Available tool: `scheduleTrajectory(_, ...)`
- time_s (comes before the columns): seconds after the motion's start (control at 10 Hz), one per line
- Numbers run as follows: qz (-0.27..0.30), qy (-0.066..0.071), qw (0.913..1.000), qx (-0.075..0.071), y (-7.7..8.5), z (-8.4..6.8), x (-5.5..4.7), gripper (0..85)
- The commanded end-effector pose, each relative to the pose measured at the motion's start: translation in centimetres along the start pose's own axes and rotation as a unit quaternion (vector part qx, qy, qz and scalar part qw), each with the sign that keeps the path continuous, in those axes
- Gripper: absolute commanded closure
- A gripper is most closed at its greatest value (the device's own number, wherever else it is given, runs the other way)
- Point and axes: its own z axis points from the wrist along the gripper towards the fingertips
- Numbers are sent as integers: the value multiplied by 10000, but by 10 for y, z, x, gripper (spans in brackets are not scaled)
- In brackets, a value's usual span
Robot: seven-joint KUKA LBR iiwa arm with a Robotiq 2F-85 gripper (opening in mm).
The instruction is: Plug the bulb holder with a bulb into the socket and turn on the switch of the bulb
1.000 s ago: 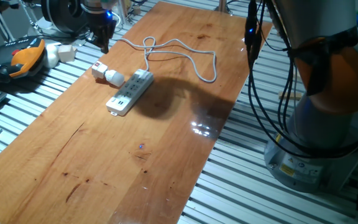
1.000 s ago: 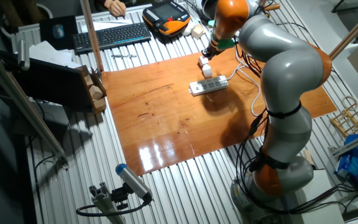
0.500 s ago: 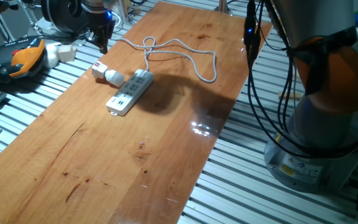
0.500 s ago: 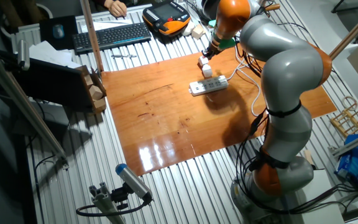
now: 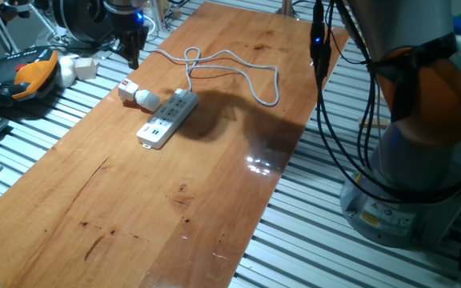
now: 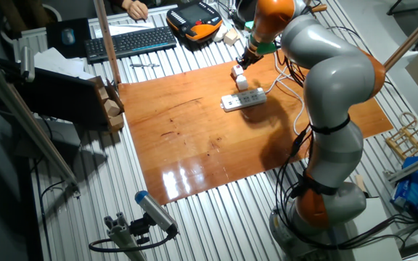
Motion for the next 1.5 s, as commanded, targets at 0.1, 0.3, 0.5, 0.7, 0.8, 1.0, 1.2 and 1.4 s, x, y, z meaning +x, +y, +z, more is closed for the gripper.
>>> scheduleTrajectory(0.1,-274,-121,9995,-46,-1,0,0,850)
scheduleTrajectory(0.3,-450,-382,9982,-99,-4,2,-9,850)
scheduleTrajectory(0.5,-531,-322,9980,109,-16,-2,-28,850)
scheduleTrajectory(0.7,-317,-313,9989,146,-19,1,-37,850)
scheduleTrajectory(0.8,-244,-377,9989,126,-20,6,-39,850)
scheduleTrajectory(1.0,-120,-461,9989,29,-19,9,-39,850)
scheduleTrajectory(1.2,74,-629,9978,207,-16,11,-36,170)
scheduleTrajectory(1.4,108,-672,9976,110,-16,12,-33,0)
